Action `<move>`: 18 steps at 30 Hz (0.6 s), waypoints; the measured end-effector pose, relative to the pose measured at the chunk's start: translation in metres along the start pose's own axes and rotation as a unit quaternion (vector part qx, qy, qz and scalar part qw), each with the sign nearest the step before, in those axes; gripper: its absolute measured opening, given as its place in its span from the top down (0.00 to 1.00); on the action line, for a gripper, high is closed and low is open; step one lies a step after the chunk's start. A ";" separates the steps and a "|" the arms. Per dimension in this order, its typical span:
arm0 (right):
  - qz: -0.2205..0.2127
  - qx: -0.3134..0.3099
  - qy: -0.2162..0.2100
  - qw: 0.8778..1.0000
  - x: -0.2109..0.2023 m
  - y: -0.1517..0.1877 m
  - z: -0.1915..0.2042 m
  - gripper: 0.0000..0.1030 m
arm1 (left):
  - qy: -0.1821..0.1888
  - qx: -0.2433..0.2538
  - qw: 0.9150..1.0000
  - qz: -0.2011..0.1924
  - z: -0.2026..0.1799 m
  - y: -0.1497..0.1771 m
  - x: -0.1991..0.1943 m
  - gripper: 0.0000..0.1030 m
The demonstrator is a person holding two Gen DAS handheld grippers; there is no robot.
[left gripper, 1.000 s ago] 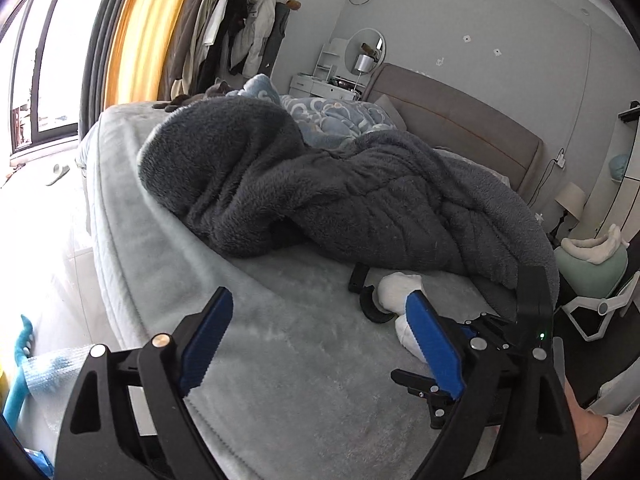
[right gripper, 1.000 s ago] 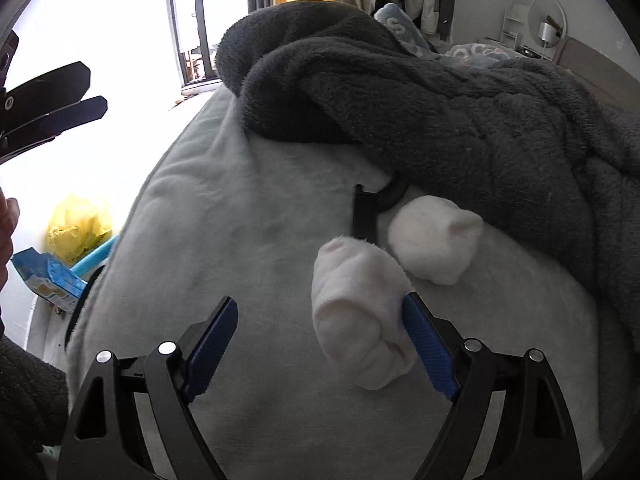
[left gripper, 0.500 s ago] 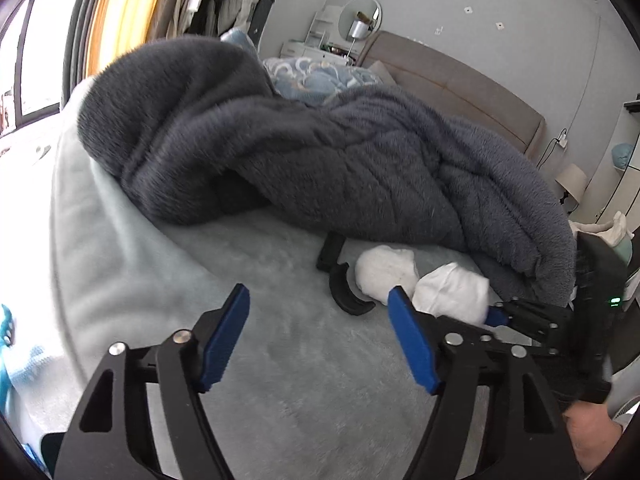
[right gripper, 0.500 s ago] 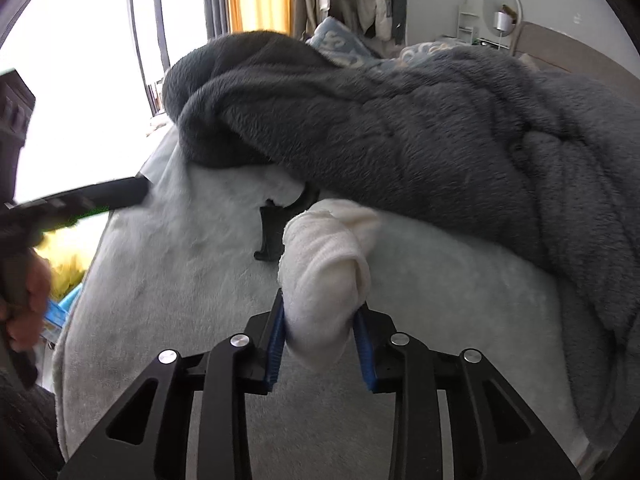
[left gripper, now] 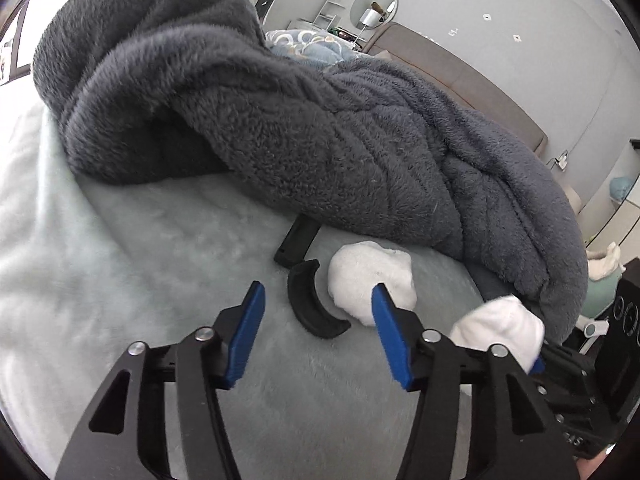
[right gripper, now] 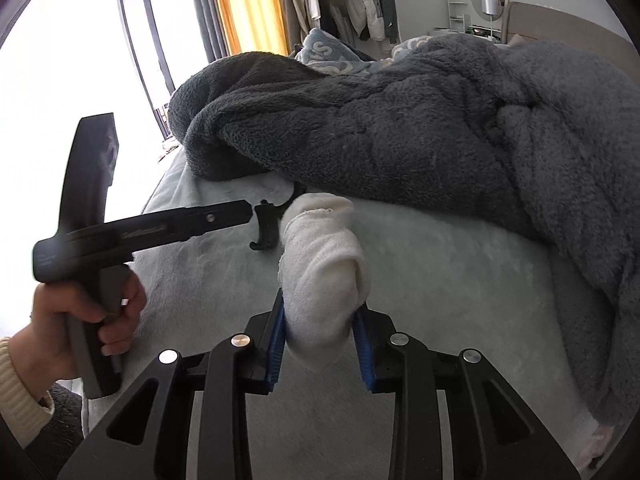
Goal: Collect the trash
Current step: 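Grasp a white rolled cloth ball with the right tool, then carry the white cloth ball over the black trash bin with the right tool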
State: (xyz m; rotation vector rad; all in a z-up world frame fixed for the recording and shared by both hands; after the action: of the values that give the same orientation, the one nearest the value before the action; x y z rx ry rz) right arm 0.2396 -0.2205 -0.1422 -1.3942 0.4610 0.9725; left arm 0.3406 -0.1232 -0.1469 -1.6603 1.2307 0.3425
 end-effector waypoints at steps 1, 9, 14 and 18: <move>-0.003 0.003 -0.006 1.000 -0.002 0.001 -0.002 0.70 | 0.000 -0.005 1.000 0.002 0.001 -0.001 0.004 0.49; -0.007 0.013 -0.020 1.000 -0.010 0.008 -0.016 0.70 | -0.004 -0.032 0.999 0.017 0.014 -0.007 0.024 0.57; -0.006 0.016 -0.025 1.000 -0.012 0.012 -0.020 0.70 | -0.002 -0.042 0.999 0.024 0.019 -0.008 0.031 0.62; -0.002 0.015 -0.026 1.000 -0.012 0.015 -0.020 0.70 | 0.006 -0.035 0.999 0.028 0.017 -0.007 0.033 0.76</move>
State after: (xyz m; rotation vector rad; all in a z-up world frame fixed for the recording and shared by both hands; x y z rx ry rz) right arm 0.2261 -0.2447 -0.1458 -1.3394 0.4317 0.9929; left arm 0.3666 -0.1279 -0.1742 -1.6931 1.2891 0.4147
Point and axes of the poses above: each gripper's, at about its wrist camera, not at the fingertips, and x roughly the way its jaws point, z to its left, y to its underside, the point moved 5 cm from there along x, roughly the way its jaws point, and after that the axes turned 9 degrees about z, right-handed, at the moved point
